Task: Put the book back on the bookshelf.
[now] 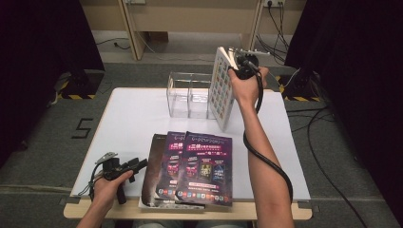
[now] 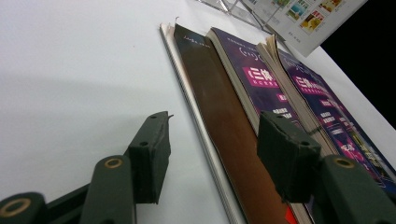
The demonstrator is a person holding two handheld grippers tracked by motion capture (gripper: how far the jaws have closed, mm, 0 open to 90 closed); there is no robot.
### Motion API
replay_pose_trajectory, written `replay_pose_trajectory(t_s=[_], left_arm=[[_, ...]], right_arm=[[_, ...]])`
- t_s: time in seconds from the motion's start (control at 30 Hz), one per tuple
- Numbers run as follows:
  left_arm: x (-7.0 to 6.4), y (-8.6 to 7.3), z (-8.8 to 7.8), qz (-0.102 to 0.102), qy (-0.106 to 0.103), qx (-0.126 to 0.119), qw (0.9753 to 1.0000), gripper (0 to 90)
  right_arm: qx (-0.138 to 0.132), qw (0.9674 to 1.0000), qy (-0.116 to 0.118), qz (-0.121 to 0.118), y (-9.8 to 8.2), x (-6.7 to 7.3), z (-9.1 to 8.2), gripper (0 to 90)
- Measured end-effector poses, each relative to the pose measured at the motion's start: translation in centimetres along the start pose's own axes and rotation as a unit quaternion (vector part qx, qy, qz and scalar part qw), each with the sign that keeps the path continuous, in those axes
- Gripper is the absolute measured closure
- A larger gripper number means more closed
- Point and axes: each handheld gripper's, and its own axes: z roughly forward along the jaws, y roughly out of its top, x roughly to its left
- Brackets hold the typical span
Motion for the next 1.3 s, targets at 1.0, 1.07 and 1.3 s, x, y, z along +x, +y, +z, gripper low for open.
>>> replay_pose_trajectory(t_s=[1.0, 1.07, 1.3], left_arm=[[0.0, 0.0, 0.0, 0.000, 0.000, 0.000, 1.0000, 43.5], [0.0, 0.0, 0.0, 0.000, 0.000, -0.001, 1.0000, 43.5], [0.1, 0.1, -0.1, 0.001, 0.001, -0.002, 1.0000, 43.5]], right_arm=[[0.108, 0.9940, -0.001, -0.017, 2.2, 0.4, 1.2, 72.2], [0.109, 0.9939, -0.003, -0.016, 2.2, 0.5, 1.2, 72.4], [0.112, 0.9935, -0.005, -0.018, 2.2, 0.5, 1.2, 71.0]])
